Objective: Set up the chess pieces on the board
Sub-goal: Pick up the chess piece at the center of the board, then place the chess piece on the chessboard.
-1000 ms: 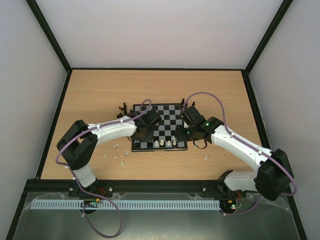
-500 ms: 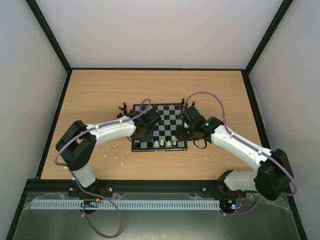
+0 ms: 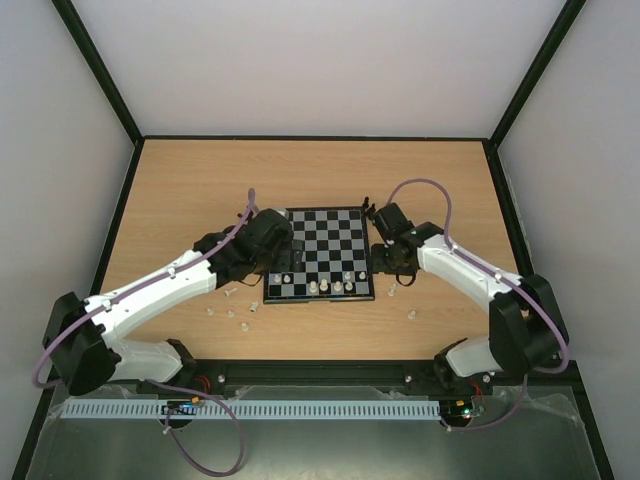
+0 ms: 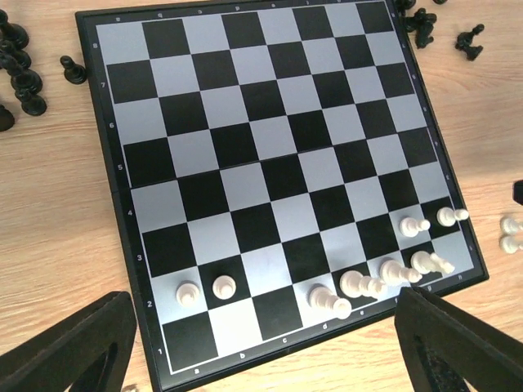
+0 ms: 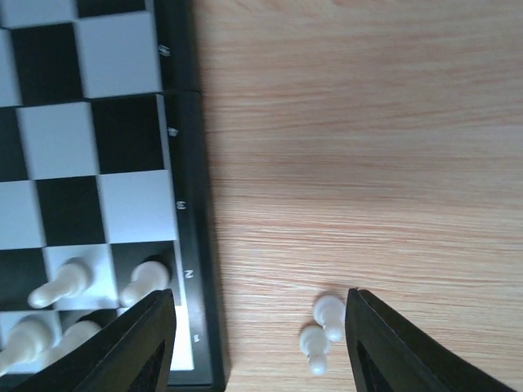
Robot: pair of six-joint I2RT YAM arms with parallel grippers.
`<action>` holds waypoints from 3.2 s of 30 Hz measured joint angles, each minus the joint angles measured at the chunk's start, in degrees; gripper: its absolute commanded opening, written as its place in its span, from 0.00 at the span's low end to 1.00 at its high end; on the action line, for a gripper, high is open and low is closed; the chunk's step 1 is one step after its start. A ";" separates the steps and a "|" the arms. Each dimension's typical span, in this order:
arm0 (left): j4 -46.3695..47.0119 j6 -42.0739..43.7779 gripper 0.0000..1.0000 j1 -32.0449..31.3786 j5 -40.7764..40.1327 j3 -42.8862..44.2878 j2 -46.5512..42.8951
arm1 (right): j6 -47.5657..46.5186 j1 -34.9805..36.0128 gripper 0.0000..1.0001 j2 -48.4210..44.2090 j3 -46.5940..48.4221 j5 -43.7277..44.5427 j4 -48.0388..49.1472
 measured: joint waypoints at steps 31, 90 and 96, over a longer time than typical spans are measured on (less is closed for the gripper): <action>4.63 4.68 0.99 2.27 5.84 -5.42 -4.02 | 8.13 -0.50 0.26 8.39 -1.97 4.92 -3.17; 3.91 3.67 0.99 3.67 4.63 -5.81 -8.68 | 2.84 13.00 0.03 22.12 25.42 1.88 -10.43; 3.02 3.30 0.99 4.09 4.17 -6.05 -9.70 | 2.43 15.63 0.03 25.70 26.01 0.31 -10.43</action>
